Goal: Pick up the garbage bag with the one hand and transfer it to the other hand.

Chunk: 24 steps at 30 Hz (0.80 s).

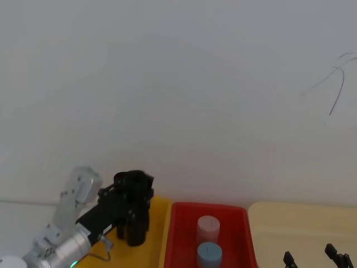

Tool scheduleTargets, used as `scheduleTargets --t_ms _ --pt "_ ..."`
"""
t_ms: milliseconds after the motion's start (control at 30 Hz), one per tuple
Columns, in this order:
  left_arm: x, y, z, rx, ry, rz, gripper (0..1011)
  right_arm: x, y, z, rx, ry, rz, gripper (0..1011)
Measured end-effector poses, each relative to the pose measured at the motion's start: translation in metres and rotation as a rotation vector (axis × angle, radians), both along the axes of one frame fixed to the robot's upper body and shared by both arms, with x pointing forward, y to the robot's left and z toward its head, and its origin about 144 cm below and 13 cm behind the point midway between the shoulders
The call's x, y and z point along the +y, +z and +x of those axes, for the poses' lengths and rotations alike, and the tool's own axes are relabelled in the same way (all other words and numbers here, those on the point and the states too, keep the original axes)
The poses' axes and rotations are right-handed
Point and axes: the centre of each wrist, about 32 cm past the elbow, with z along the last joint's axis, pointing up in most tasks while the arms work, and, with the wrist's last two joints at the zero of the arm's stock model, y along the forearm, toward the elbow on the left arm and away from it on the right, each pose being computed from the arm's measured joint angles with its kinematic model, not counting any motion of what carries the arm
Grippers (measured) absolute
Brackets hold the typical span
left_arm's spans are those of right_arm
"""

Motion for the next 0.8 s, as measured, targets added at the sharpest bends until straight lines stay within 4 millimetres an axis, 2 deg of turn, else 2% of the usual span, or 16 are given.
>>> scheduleTargets --t_ms 367,800 --pt "-0.013 0.038 0.018 -0.073 -0.163 -0.016 503 0.000 0.000 0.000 0.000 0.000 0.000 1000" --pt "-0.040 0.060 0.045 -0.110 -0.352 -0.055 503 0.000 0.000 0.000 0.000 0.000 0.000 1000"
